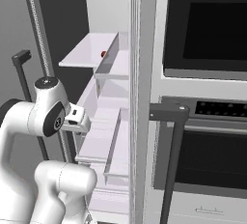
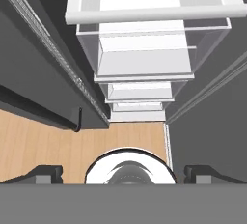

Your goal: Take the strawberry from the fridge and place it on top of the pancake, located on the dining counter.

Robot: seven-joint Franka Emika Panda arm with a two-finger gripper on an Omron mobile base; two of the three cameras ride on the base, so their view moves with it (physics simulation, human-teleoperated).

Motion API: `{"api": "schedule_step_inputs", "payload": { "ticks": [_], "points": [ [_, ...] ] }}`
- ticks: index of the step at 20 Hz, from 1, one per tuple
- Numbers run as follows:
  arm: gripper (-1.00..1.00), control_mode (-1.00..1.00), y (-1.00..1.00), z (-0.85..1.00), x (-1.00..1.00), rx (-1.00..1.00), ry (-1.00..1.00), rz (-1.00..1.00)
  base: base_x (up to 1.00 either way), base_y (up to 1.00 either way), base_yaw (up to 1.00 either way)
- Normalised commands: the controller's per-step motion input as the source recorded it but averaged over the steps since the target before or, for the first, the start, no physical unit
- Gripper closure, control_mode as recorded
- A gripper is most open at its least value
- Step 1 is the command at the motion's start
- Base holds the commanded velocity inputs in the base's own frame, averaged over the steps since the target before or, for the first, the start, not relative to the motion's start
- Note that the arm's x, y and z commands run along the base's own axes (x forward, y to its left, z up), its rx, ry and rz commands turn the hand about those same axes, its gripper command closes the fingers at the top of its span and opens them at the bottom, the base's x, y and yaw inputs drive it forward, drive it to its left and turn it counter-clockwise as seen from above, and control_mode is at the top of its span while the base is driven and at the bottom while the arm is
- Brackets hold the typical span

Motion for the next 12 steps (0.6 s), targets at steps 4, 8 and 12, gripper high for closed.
{"api": "schedule_step_inputs", "payload": {
  "ticks": [4, 8, 12],
  "points": [
    [-1.00, 1.00, 0.00, 0.00, 0.00, 0.00, 0.00, 0.00, 0.24, -0.09, 0.00],
    [-1.00, 1.00, 0.00, 0.00, 0.00, 0.00, 0.00, 0.00, 0.13, -0.22, 0.00],
    [-1.00, 1.00, 0.00, 0.00, 0.00, 0.00, 0.00, 0.00, 0.12, -0.20, 0.00]
  ]
}}
